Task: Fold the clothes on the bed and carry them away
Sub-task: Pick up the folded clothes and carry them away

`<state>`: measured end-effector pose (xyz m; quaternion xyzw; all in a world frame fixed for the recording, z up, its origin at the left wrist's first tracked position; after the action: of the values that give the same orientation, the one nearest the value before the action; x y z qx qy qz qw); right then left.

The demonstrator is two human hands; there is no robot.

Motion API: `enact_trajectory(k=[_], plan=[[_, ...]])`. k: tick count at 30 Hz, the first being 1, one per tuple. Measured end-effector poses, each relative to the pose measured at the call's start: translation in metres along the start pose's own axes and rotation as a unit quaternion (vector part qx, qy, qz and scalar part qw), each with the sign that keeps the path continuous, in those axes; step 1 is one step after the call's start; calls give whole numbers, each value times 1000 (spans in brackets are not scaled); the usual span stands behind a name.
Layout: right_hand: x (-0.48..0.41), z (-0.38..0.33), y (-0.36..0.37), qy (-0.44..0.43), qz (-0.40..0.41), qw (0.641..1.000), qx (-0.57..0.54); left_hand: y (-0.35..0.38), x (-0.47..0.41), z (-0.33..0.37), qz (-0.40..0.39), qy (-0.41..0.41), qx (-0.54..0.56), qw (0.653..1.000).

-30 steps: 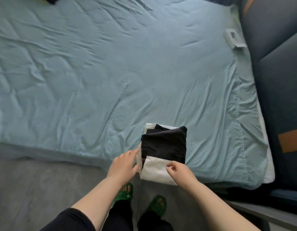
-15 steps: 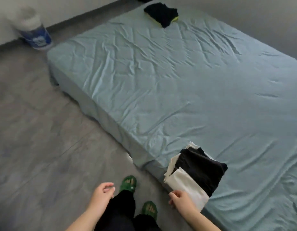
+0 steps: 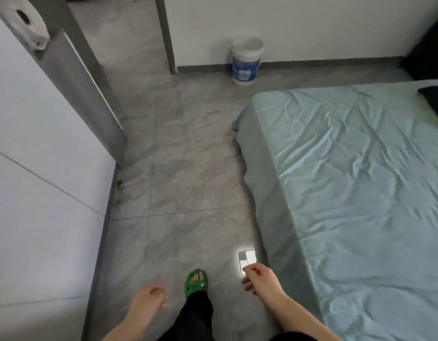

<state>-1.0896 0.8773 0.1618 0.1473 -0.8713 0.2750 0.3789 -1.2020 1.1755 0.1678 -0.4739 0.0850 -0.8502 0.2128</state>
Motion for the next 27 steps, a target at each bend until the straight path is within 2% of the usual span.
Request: enact_trajectory(k=[4,9,14,18,22,25,27], plan=[[-41,-52,6,7,-3,998,55,-35,-29,32,-9,-20,-2,1000],[-99,-89,-23,27,28,998,53,-49,-86,113,-20,-24,44,999],[-153,-100,-68,74,59,994,48,-35,-144,216,-19,5,111,994],[-207,-129,-89,105,45,991,68,-17,-192,291,-13,16,132,991],[-267,-199,-105,105,16,992,75,-10,-230,352,-4,9,125,992],[-310,-279,-110,64,-22,992,103,-14,-256,390,10,2,110,994],[-341,-335,-112,44,-32,996,71,-19,-277,416,17,1,99,995]])
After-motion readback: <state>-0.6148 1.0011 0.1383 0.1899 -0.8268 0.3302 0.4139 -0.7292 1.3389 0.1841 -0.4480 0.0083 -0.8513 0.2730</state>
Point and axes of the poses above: each hand's wrist, its own x-axis away from the middle knuckle, its own y-axis out of the palm, z = x × y, the point moved 9 cm from there along -x, towards the middle knuckle, and after that the axes turned 7 degrees about x, right-handed, at the moved point
